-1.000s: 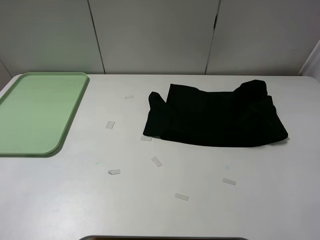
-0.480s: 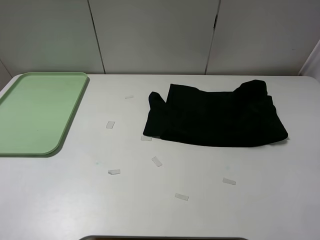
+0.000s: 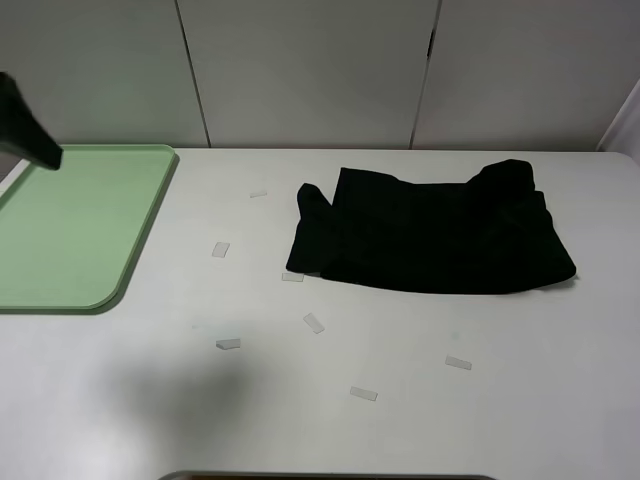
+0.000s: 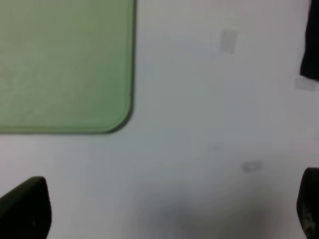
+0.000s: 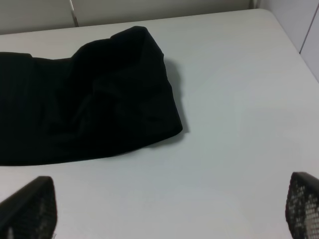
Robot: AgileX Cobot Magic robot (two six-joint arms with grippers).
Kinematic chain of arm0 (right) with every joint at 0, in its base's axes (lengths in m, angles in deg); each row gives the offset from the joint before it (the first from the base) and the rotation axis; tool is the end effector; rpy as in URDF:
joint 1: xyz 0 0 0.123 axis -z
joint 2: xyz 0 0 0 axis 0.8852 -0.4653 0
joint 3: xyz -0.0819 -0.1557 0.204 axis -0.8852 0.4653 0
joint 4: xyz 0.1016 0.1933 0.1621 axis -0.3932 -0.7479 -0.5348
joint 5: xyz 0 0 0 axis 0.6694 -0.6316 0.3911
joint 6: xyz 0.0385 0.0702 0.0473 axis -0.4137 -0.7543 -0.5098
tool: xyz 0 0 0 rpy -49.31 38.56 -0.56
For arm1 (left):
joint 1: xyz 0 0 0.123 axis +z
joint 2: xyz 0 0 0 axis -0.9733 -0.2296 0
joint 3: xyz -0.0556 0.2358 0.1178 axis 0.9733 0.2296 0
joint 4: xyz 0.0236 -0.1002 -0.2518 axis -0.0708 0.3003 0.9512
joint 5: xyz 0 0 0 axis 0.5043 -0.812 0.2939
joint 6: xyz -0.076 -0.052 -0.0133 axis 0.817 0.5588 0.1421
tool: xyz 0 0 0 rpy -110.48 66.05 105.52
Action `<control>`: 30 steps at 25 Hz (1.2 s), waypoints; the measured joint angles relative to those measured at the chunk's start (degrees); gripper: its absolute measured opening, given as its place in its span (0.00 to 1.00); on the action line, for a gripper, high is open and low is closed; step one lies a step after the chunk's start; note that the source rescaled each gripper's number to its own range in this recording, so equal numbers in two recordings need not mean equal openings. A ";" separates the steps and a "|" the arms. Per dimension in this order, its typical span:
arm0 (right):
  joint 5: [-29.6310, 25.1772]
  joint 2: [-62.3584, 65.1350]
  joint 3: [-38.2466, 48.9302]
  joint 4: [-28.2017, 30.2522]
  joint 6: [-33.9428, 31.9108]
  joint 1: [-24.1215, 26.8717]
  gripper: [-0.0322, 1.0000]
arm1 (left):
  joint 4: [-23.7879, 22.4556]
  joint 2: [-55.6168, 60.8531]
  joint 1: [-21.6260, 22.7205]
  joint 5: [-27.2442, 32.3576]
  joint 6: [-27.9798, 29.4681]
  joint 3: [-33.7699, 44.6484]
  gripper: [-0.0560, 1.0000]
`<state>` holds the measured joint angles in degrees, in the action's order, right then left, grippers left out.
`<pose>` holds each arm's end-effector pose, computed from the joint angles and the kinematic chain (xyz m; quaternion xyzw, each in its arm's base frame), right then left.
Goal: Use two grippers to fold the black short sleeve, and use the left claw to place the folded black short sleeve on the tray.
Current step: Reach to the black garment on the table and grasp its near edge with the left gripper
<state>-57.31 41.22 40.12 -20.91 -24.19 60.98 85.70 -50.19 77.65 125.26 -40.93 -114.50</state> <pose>0.0321 -0.0084 0.2867 0.0484 0.8442 -0.0165 0.5336 0.2578 -0.0123 0.2918 -0.0466 0.9527 -0.1018 0.2825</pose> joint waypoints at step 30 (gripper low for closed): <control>0.00 0.00 0.00 0.00 0.00 0.00 1.00 | 4.35 -58.36 -32.83 -20.34 14.52 -31.69 0.99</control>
<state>-57.31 41.22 40.12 -20.91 -24.19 60.98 90.05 -108.55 44.82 104.92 -26.40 -146.19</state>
